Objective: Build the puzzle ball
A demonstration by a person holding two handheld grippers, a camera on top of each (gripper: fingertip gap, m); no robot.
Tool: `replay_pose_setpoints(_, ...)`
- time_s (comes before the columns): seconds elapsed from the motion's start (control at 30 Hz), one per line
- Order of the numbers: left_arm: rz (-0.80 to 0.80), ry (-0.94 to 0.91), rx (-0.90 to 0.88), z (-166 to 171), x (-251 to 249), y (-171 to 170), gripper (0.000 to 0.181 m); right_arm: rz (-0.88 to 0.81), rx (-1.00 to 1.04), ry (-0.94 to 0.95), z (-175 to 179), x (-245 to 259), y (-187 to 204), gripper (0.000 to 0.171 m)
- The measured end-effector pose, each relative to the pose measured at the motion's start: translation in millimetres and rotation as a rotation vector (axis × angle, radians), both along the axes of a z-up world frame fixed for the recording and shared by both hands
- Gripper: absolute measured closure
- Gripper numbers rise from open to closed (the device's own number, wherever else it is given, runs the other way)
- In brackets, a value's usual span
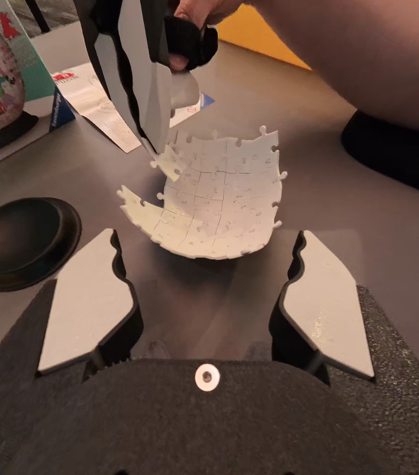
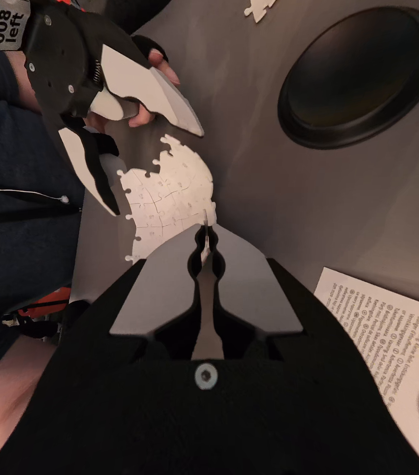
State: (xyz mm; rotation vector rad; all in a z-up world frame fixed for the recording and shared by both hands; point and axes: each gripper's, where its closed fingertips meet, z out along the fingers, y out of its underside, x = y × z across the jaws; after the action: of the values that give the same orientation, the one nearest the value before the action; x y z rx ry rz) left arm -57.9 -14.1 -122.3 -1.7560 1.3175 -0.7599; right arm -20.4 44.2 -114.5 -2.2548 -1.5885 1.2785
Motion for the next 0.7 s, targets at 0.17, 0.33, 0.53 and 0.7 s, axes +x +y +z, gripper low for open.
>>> replay_pose_setpoints(0.17, -0.031, 0.012, 0.003, -2, 2, 9, 0.059, 0.007, 0.015, 0.038, 5, -4, 3, 0.168)
replay_pose_setpoints(0.33, -0.115, -0.005, 0.004, 1, 6, 6, 0.069, 0.092, 0.081, 0.036, 8, -11, 1, 0.168)
replay_pose_setpoints(0.53, -0.122, -0.016, 0.011, 2, 7, 9, 0.070, 0.147, 0.179, -0.029, 0, -13, 5, 0.168)
replay_pose_setpoints(0.7, -0.068, -0.046, 0.020, 8, 1, 18, 0.066, 0.158, 0.179, -0.073, -9, -9, 6, 0.168)
